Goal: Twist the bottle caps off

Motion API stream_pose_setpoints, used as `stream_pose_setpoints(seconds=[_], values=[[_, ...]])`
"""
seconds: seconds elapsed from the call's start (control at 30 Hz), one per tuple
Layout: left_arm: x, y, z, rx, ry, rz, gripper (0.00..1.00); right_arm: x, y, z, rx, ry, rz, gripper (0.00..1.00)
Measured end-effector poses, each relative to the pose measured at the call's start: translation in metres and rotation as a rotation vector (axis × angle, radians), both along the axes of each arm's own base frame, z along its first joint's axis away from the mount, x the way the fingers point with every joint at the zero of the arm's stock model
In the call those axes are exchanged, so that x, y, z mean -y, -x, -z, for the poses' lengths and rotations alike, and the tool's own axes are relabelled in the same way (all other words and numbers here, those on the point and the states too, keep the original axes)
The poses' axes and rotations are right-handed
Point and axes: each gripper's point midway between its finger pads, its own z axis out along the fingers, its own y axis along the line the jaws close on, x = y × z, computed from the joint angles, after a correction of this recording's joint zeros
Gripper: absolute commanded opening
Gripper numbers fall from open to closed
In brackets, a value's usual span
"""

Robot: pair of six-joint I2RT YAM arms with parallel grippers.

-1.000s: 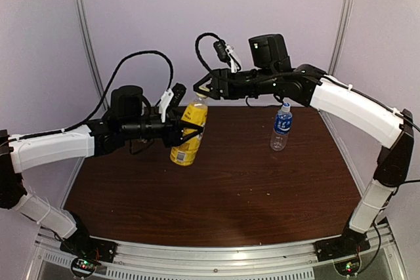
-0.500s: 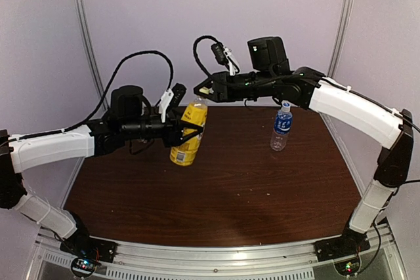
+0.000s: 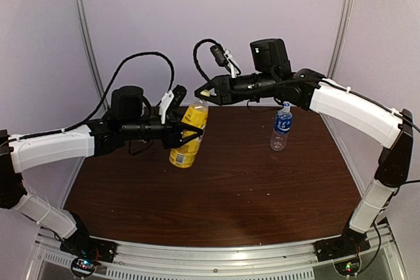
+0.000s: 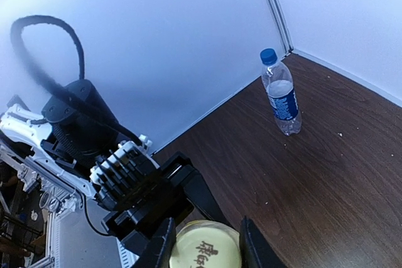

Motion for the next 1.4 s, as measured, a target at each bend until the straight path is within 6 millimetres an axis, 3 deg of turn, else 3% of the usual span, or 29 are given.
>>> stream_pose_setpoints(seconds=[0.4,0.5,0.6,0.8,1.0,1.4], values=[[0.011,0.044,-0.021,-0.034,0.128,0.266,0.31,0.007,0.045,-0.021,0.179,-0.030,-0.340,0.28],[0.012,0.050,-0.025,-0.035,0.147,0.298,0.31,0.008,0.050,-0.026,0.202,-0.036,-0.372,0.39],[0.012,0.051,-0.027,-0.028,0.153,0.309,0.31,0.010,0.051,-0.027,0.198,-0.032,-0.368,0.62],[0.012,0.043,-0.026,0.010,0.139,0.267,0.31,0.018,0.035,-0.031,0.130,-0.030,-0.253,0.92],[0.010,0.030,-0.018,0.022,0.102,0.190,0.31,0.023,0.023,-0.042,0.081,-0.060,-0.133,0.90],[0.007,0.015,-0.013,0.033,0.063,0.104,0.32,0.017,0.007,-0.030,0.002,-0.028,0.052,0.70]])
